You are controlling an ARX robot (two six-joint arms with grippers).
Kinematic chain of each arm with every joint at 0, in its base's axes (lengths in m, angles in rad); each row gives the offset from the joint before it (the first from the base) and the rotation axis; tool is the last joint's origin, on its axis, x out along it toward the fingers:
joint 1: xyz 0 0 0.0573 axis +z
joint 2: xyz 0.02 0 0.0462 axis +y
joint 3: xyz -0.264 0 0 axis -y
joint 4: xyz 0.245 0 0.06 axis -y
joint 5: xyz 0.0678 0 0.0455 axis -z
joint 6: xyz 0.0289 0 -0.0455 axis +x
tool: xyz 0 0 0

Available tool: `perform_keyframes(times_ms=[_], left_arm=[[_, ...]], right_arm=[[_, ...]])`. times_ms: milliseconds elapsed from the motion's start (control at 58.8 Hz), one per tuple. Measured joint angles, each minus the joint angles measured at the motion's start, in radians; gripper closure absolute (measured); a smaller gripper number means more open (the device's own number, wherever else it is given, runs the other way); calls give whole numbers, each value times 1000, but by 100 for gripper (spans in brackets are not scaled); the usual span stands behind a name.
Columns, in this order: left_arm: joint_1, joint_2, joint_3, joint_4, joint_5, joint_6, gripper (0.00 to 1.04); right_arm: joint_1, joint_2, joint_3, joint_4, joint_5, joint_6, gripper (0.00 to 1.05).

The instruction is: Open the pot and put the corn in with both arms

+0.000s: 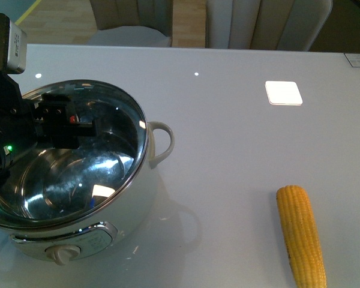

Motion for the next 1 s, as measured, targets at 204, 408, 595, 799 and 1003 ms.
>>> perform_keyframes(times_ms=[204, 408, 595, 799, 1003], left_arm=[[25, -83, 5, -65, -3, 31, 62], [79, -216, 51, -169, 24, 41, 62], [221, -328, 90, -208, 103, 50, 62], [506, -341, 94, -170, 208, 74, 62], [800, -172, 53, 13, 313, 158, 62]], right_arm=[[0, 0, 0, 0, 0, 0, 9], [0, 0, 0, 0, 0, 0, 9], [0, 0, 0, 0, 0, 0, 9], [0, 0, 0, 0, 0, 0, 9], [0, 0, 0, 0, 0, 0, 9]])
